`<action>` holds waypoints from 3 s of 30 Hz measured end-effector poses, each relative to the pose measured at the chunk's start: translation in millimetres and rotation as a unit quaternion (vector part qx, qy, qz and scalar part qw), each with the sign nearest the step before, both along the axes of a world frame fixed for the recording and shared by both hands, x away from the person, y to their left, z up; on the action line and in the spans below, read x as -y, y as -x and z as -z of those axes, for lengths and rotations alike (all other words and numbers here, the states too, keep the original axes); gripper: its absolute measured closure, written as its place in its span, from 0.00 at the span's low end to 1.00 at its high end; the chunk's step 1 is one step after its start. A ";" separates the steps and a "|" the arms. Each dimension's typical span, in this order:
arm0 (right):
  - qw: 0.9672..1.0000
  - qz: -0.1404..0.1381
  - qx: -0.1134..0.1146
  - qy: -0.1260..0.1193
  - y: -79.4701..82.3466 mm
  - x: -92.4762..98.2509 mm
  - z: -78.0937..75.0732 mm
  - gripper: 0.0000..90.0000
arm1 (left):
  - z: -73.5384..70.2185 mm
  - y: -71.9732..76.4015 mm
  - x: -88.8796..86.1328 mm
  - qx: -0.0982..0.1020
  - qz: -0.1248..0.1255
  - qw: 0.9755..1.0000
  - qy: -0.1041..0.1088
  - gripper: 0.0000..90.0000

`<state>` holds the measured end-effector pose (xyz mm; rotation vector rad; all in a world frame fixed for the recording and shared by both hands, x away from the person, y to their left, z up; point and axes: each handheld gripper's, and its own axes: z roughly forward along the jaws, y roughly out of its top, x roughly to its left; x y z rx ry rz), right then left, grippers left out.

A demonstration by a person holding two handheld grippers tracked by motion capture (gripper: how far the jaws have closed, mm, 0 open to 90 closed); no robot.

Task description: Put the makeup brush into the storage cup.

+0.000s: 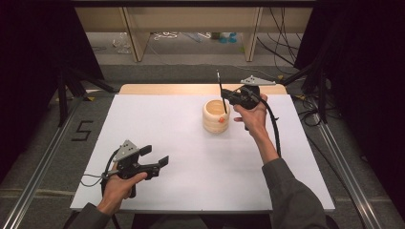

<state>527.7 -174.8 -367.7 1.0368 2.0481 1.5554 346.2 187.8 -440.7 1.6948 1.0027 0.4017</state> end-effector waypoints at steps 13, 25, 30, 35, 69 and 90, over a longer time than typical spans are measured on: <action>1.000 0.003 -0.007 -0.014 -11.7 -4.0 0.8 0.95 | 0.2 -0.1 0.1 -0.001 0.000 1.000 -0.001 0.19; 1.000 0.009 -0.005 -0.003 -20.6 -12.2 3.9 0.95 | 0.3 0.8 0.9 -0.007 0.000 1.000 0.006 0.19; 1.000 0.012 -0.008 0.000 -22.9 -13.0 6.3 0.95 | 0.3 0.5 0.7 -0.006 0.000 1.000 0.004 0.19; 1.000 0.014 -0.014 0.000 -23.3 -13.1 7.8 0.95 | 0.3 0.5 0.6 -0.005 0.000 1.000 0.003 0.19; 1.000 0.013 -0.018 0.013 -26.2 -17.1 32.1 0.95 | 0.2 0.4 0.3 -0.003 0.000 1.000 0.002 0.19; 0.999 0.007 -0.029 0.024 -24.7 -20.4 41.5 0.95 | 0.3 0.5 0.3 -0.003 0.000 1.000 0.002 0.20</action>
